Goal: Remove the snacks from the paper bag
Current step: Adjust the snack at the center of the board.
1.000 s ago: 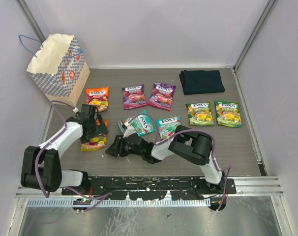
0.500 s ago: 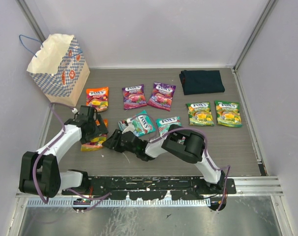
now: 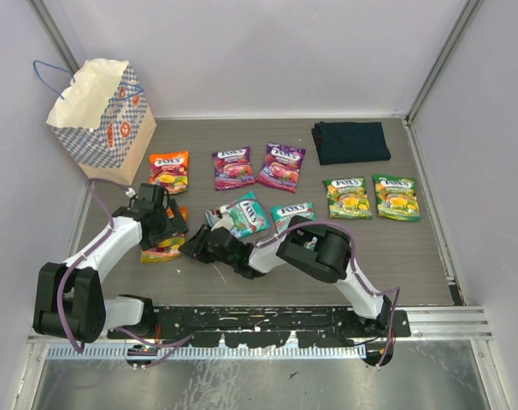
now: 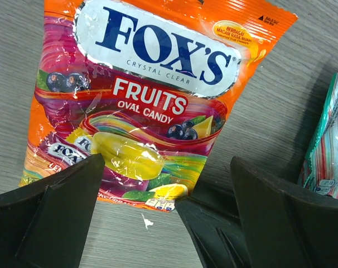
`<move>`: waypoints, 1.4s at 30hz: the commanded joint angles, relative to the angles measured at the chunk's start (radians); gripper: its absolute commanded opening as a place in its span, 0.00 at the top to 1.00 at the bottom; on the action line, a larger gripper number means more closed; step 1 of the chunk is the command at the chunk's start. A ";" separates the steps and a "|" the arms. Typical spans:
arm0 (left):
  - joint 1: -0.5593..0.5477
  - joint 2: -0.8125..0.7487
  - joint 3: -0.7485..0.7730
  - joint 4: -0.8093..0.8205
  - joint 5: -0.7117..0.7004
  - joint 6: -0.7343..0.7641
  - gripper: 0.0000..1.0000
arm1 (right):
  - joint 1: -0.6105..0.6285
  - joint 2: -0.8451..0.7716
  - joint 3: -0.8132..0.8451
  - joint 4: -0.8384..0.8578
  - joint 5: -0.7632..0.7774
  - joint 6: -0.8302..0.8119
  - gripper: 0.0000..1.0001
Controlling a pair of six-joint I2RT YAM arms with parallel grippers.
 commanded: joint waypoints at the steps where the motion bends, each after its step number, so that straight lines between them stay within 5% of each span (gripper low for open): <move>1: -0.001 0.006 -0.008 0.047 0.010 -0.011 0.02 | -0.004 0.047 0.034 -0.029 0.012 0.006 0.65; 14: 0.000 0.037 -0.011 0.051 0.002 -0.014 0.02 | -0.004 0.035 0.001 -0.009 -0.009 0.009 0.73; 24: 0.000 0.050 -0.017 0.056 -0.012 -0.019 0.02 | 0.010 0.012 -0.042 0.030 -0.009 -0.011 0.55; 42: 0.000 0.048 -0.021 0.051 -0.013 -0.019 0.02 | 0.024 0.070 -0.035 0.085 -0.033 0.049 0.70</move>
